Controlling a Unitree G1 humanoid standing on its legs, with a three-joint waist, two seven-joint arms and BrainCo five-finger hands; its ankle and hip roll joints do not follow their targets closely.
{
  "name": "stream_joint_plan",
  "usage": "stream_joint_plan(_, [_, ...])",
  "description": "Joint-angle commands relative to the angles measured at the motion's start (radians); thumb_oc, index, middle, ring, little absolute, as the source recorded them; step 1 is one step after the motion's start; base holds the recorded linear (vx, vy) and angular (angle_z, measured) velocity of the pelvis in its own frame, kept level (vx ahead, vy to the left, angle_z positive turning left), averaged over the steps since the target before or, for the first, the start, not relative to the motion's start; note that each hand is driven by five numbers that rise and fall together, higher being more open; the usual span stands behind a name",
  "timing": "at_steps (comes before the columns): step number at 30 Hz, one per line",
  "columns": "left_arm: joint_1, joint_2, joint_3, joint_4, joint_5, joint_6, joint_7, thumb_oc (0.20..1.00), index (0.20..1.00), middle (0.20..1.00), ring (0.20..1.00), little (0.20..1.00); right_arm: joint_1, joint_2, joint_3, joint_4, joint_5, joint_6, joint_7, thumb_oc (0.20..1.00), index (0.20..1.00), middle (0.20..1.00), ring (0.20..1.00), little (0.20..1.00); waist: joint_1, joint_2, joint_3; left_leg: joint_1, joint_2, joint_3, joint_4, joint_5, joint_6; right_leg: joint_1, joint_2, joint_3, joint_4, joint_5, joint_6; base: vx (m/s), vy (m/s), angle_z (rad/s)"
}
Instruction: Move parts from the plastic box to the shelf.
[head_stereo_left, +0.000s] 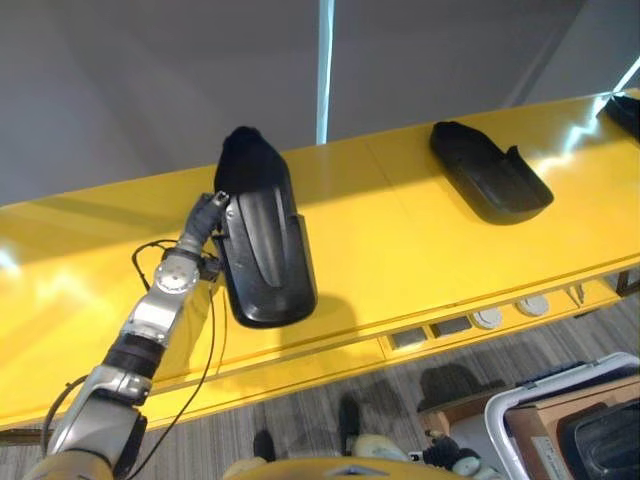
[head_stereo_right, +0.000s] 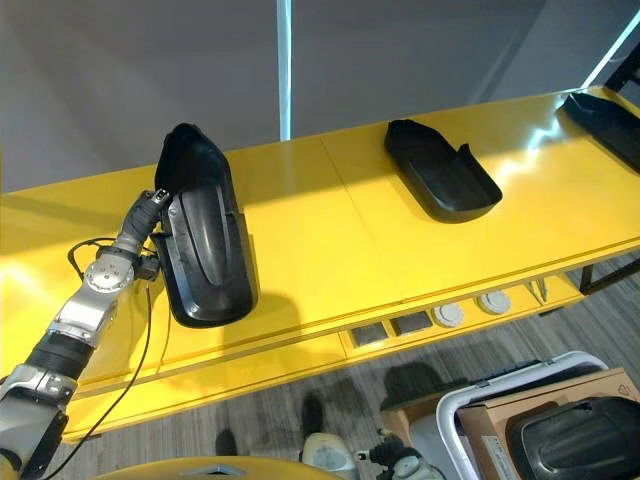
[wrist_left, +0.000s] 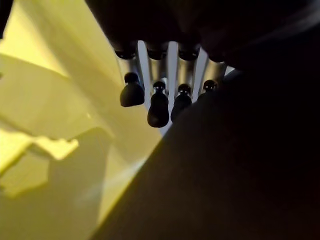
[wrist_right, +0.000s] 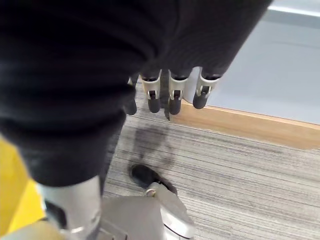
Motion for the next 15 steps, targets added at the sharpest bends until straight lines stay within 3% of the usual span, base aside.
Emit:
stream_joint_plan(1, [-0.16,0.014,0.015,0.007,-0.03,-0.031,0.029,0.2,0.2,0.2,0.2,0.2,-0.045,0.057,0.034,0.011,-0.001,0.002,0.018,1.0,1.0,1.0,1.0,1.0,-0.001,-0.032,0.043,0.051,0.019,-0.016,-0.005,-0.09,-0.011,0.041,-0.044,0.012,0.002,-0.127,0.105,-0.05,-0.005,-0.02])
stream_joint_plan(11, [-0.183,-0.033,-0.018,0.048,-0.013,-0.01,0.043,0.2,0.2,0.2,0.2,0.2,-0.056,0.066,0.026,0.022,0.039,0.011,0.014,1.0,1.0,1.0,1.0,1.0,-0.005,-0.034,0.064,0.044,0.02,-0.011,-0.005,-0.088,-0.011,0.035,-0.045,0.012,0.002,-0.128,0.105,0.0,-0.002,-0.01])
stream_joint_plan(12, [-0.189,-0.037,-0.022,0.057,-0.01,-0.01,0.047,0.451,0.451,0.451,0.451,0.451,-0.055,0.067,0.027,0.023,0.041,0.011,0.014,1.0,1.0,1.0,1.0,1.0,-0.006,-0.033,0.066,0.044,0.019,-0.011,-0.005,-0.088,-0.011,0.036,-0.045,0.013,0.002,-0.127,0.104,0.0,0.0,0.0])
stream_joint_plan(13, [-0.204,-0.042,-0.023,0.084,-0.004,-0.006,0.062,0.865,0.865,0.865,0.865,0.865,-0.054,0.07,0.029,0.02,0.05,0.011,0.015,1.0,1.0,1.0,1.0,1.0,-0.009,-0.033,0.069,0.043,0.02,-0.01,-0.005,-0.087,-0.012,0.034,-0.045,0.016,0.002,-0.127,0.103,0.0,0.0,0.0])
stream_joint_plan(14, [-0.205,-0.043,-0.024,0.085,-0.004,-0.007,0.062,1.0,1.0,1.0,1.0,1.0,-0.054,0.07,0.029,0.02,0.05,0.011,0.015,1.0,1.0,1.0,1.0,1.0,-0.009,-0.033,0.069,0.043,0.02,-0.01,-0.005,-0.087,-0.012,0.034,-0.045,0.016,0.002,-0.127,0.103,0.0,0.0,0.0])
stream_joint_plan(15, [-0.212,-0.045,-0.026,0.097,0.0,-0.004,0.068,1.0,1.0,1.0,1.0,1.0,-0.054,0.071,0.029,0.019,0.055,0.011,0.014,1.0,1.0,1.0,1.0,1.0,-0.01,-0.033,0.07,0.043,0.02,-0.01,-0.005,-0.086,-0.012,0.034,-0.045,0.015,0.002,-0.127,0.103,0.0,0.0,0.0])
